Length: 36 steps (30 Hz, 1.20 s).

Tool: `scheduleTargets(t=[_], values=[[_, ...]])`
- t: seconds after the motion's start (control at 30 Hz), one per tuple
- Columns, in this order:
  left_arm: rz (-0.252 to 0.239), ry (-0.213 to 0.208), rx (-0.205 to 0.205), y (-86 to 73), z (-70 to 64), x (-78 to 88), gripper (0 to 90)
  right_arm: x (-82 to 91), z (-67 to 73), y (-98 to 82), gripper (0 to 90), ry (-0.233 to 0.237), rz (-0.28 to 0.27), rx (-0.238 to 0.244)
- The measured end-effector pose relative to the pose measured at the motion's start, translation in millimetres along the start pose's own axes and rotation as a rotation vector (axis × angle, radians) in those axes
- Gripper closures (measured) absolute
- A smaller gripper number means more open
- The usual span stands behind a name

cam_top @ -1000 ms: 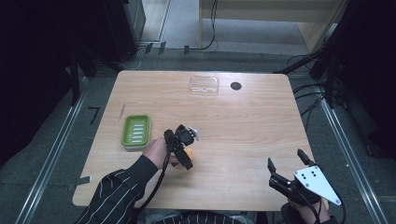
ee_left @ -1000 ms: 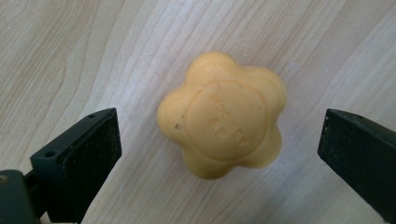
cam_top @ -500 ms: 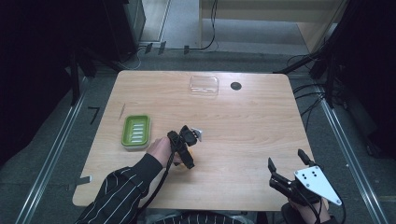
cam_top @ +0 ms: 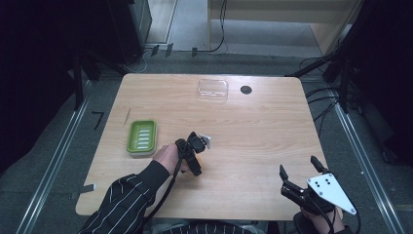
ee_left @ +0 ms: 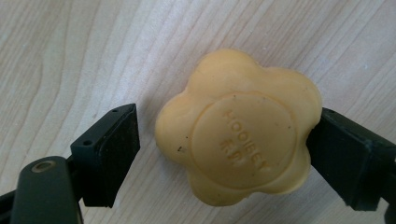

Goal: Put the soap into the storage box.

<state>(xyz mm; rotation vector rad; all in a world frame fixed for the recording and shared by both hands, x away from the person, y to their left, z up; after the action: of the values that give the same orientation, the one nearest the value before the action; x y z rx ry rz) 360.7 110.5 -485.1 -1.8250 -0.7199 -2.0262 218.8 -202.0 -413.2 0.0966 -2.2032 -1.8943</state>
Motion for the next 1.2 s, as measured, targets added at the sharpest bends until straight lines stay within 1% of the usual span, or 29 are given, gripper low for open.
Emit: scheduleTargets(t=[0.03, 0.07, 0.1, 0.13, 0.17, 0.2, 0.23, 0.3, 0.33, 0.5, 0.57, 0.6, 0.67, 0.7, 0.77, 0.83, 0.93, 0.97, 1.03, 1.1, 1.13, 1.2], values=[[0.006, 0.002, -0.007, -0.2, 0.1, -0.4, 15.6, 0.0, 0.0, 0.0, 13.3, 0.0, 0.0, 0.0], [0.007, 0.0, -0.01, -0.2, 0.0, -0.6, 15.6, 0.0, 0.0, 0.0, 13.3, 0.0, 0.0, 0.0], [0.001, 0.001, -0.008, -0.2, -0.3, -1.0, 16.6, 0.0, 0.0, 0.0, 13.3, 0.0, -0.001, 0.0], [0.011, 0.003, -0.016, -0.4, -0.2, -1.0, 17.0, 0.1, 0.0, 0.0, 13.3, 0.0, -0.001, 0.0], [0.01, 0.001, -0.016, -0.4, -0.4, -1.2, 19.6, 0.1, -0.2, 0.0, 13.3, 0.0, -0.002, -0.001], [0.009, 0.0, -0.014, -0.4, -0.8, -1.5, 19.6, 0.1, -0.2, 0.0, 13.3, 0.0, -0.002, -0.001], [0.013, -0.001, -0.022, -0.3, -1.1, -1.4, 20.5, 0.1, -0.3, 0.0, 13.3, 0.0, -0.002, -0.002], [0.01, -0.013, -0.022, -0.2, -2.9, -2.1, 24.5, 0.2, -0.3, 0.0, 13.3, 0.0, -0.002, -0.001], [0.01, -0.012, -0.023, -0.1, -3.1, -1.9, 26.4, 0.3, -0.3, 0.0, 13.3, 0.0, -0.002, -0.002], [0.003, -0.012, -0.019, -0.7, -3.1, -1.7, 27.1, 0.3, -0.3, 0.0, 13.3, -0.001, -0.003, -0.002], [-0.005, -0.011, -0.022, -1.4, -3.2, -1.6, 27.3, 0.3, -0.1, 0.1, 13.3, -0.001, -0.003, -0.001], [-0.001, -0.011, -0.027, -1.6, -3.0, -1.1, 27.5, 0.3, -0.1, 0.1, 13.2, -0.001, -0.003, -0.002], [-0.007, -0.008, -0.031, -1.9, -4.0, -0.8, 27.7, 0.3, -0.1, 0.1, 13.3, -0.001, -0.003, -0.001], [-0.026, 0.0, -0.04, -1.7, -4.6, -0.8, 27.7, 0.3, -0.1, 0.1, 13.3, -0.001, -0.003, -0.002], [-0.035, 0.01, -0.05, -1.1, -5.4, -0.6, 27.8, 0.4, -0.1, 0.1, 13.3, -0.001, -0.003, -0.002], [-0.044, 0.016, -0.049, -0.7, -5.5, -0.5, 27.9, 0.2, 0.1, 0.0, 13.3, -0.001, -0.002, -0.001], [-0.048, 0.021, -0.05, -0.9, -5.2, -0.2, 27.9, -0.2, 1.2, 0.0, 13.3, 0.003, 0.0, 0.01], [-0.046, 0.021, -0.052, -1.0, -4.9, 0.1, 27.9, -0.1, 0.8, 0.0, 13.3, 0.004, -0.001, 0.007], [-0.059, 0.017, -0.039, -1.6, -4.9, 1.0, 27.9, 0.0, 0.3, -0.1, 13.3, 0.002, 0.0, 0.003], [-0.06, 0.02, -0.033, -2.3, -4.7, 2.8, 27.9, 0.2, -0.1, -0.1, 13.3, 0.0, -0.002, 0.0], [-0.061, 0.016, -0.041, -2.9, -3.8, 3.8, 27.9, 0.2, -0.1, -0.1, 13.3, 0.0, -0.002, 0.0], [-0.072, 0.02, -0.03, -4.1, -4.1, 6.4, 27.9, 0.2, 0.0, 0.0, 13.3, 0.0, -0.002, -0.001]])
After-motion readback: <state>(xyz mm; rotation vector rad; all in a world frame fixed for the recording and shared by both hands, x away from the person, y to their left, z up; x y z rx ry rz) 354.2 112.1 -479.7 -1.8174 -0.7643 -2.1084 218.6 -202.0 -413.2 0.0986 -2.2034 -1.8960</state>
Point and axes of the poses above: each handheld gripper's, and its own axes: x roughly backward along the jaws, y roughly out of its top, z roughly to its left, the point moved 3 cm from there along -x, roughly forward along the jaws, and after that the axes turned 7 degrees about -z, right-handed, at the moved point
